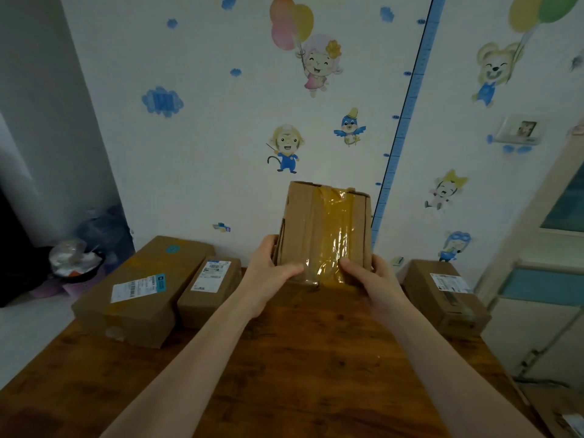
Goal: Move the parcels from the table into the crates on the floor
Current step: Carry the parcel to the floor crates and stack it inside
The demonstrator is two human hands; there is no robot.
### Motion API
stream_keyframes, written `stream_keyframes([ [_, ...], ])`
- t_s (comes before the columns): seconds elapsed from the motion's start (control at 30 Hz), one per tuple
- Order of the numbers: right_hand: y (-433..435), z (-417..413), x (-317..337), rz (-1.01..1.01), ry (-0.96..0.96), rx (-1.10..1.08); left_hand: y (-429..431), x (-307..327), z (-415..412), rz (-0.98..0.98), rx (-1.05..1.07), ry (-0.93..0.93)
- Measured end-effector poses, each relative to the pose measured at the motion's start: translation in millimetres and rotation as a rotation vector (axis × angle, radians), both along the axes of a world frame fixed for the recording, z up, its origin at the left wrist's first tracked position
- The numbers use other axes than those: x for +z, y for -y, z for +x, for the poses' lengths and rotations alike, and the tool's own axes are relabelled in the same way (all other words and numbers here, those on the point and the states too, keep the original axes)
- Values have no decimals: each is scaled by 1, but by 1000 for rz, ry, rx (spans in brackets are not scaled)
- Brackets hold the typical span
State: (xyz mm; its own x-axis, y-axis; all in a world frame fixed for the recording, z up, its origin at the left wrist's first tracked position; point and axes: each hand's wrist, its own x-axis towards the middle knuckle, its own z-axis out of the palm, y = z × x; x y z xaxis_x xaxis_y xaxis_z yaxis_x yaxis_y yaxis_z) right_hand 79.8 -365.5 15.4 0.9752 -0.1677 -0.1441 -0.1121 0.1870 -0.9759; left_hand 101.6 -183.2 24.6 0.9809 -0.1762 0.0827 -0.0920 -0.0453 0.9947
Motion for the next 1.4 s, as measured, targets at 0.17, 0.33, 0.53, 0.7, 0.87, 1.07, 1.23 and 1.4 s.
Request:
stream_keyframes([
  [0.17, -5, 5, 3, -9, 50, -27, 4, -5, -1, -13, 68, 101],
  [0.33, -6, 6, -1, -42, 57, -28, 1, -5, 2, 25, 80, 81],
  [0.53, -1, 7, -1, -67, 23, 70, -1, 1, 5, 16, 48, 72],
  [0.7, -1, 11, 3, 7, -103, 30, -3, -7, 4, 130, 20, 137],
  [0.87, 4, 14, 6, 231, -135, 52, -4, -2, 3, 124, -3, 116],
  [1.07, 6, 11, 2, 97, -138, 27, -7, -1, 4, -62, 55, -170],
  [1.23, 5, 8, -1, 111, -124, 73, -7, -6, 7, -148, 60, -215],
  [1.4, 3, 11, -4, 116, -118, 11, -7, -5, 2, -197, 37, -178],
])
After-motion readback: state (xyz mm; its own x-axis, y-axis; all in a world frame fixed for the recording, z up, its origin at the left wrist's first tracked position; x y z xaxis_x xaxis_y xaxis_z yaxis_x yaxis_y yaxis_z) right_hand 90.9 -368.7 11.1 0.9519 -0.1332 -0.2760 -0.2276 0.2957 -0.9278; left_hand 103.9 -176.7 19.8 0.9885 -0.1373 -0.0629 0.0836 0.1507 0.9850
